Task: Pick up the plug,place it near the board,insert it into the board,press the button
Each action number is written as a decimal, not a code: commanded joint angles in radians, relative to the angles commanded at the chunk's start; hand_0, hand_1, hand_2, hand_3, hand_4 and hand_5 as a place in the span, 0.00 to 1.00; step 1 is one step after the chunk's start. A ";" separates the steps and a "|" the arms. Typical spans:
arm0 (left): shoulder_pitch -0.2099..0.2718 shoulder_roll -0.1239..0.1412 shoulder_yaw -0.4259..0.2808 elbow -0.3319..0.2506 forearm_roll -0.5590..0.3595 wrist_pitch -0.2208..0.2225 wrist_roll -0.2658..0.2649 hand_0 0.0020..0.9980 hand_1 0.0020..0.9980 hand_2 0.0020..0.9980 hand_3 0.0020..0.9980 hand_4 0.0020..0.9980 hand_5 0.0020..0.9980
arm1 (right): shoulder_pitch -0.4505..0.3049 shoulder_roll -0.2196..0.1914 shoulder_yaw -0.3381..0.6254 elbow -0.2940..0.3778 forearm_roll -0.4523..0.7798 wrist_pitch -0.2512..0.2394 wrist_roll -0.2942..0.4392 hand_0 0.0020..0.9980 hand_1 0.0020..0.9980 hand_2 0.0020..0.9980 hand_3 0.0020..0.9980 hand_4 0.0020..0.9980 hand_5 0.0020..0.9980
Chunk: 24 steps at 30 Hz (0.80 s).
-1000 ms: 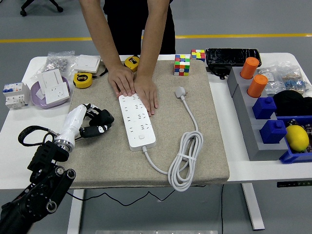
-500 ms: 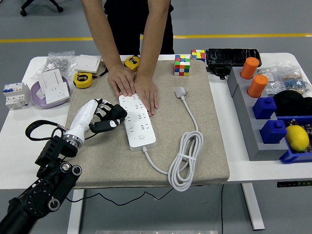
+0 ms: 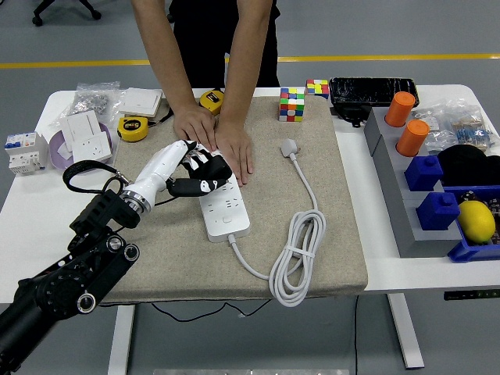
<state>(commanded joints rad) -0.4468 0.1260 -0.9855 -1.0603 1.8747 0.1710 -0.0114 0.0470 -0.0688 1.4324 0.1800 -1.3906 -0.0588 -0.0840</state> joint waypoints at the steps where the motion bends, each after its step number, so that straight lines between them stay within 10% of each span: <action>1: -0.007 0.004 0.008 0.008 0.005 0.002 -0.001 0.49 0.35 0.29 0.40 0.45 0.14 | 0.000 -0.001 0.000 0.000 0.000 0.000 0.000 0.80 0.70 0.71 0.75 1.00 0.99; 24: -0.049 0.056 0.058 0.059 0.071 -0.008 0.000 0.51 0.43 0.32 0.39 0.44 0.05 | 0.006 -0.007 -0.002 0.000 0.002 0.000 0.000 0.80 0.70 0.71 0.75 1.00 0.99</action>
<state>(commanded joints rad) -0.4959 0.1819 -0.9276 -1.0008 1.9462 0.1634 -0.0117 0.0532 -0.0763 1.4306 0.1800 -1.3887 -0.0587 -0.0839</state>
